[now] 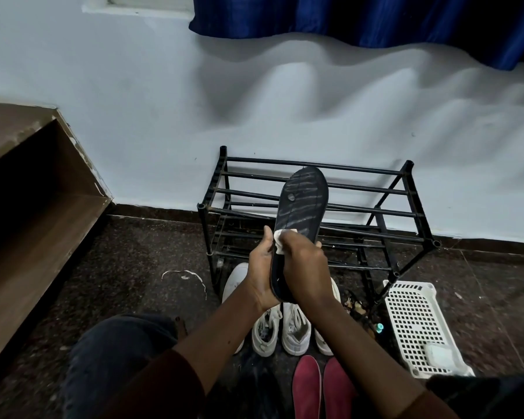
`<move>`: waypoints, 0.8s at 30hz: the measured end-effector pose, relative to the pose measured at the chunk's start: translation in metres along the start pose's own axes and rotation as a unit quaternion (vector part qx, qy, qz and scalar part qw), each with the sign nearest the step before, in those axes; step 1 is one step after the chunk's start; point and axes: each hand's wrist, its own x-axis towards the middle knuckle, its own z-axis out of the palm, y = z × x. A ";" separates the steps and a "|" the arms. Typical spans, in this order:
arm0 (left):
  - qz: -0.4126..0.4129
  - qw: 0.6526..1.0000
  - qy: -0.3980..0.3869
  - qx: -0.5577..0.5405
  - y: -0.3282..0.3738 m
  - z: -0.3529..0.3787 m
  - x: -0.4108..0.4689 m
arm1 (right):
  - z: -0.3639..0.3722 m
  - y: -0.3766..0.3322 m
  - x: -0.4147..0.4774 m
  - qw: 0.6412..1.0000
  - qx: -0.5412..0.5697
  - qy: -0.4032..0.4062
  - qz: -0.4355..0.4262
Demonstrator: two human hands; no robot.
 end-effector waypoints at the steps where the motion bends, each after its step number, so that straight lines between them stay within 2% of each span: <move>1: 0.007 1.000 0.001 -0.002 0.001 0.000 0.000 | 0.000 -0.002 -0.007 1.000 0.019 0.001 -0.009; 5: 0.042 0.999 0.031 0.008 0.009 -0.001 -0.001 | -0.003 -0.008 -0.045 0.993 0.100 -0.060 -0.029; 9: 0.051 0.998 0.031 0.033 0.010 0.002 -0.002 | -0.001 0.002 -0.059 0.994 0.053 -0.046 -0.086; 11: 0.045 0.998 0.034 0.040 0.008 0.003 -0.003 | -0.002 0.005 -0.050 0.993 0.011 -0.064 -0.101; 13: 0.034 0.998 0.033 0.030 0.007 0.004 -0.002 | -0.004 0.007 -0.036 0.992 -0.039 -0.074 -0.090; 16: 0.011 0.999 0.029 0.027 0.007 0.005 -0.002 | -0.004 0.013 -0.014 0.992 -0.096 -0.038 -0.066; 24: 0.021 0.997 0.058 0.043 0.006 0.004 -0.001 | 0.007 0.002 -0.023 0.987 -0.153 0.005 -0.039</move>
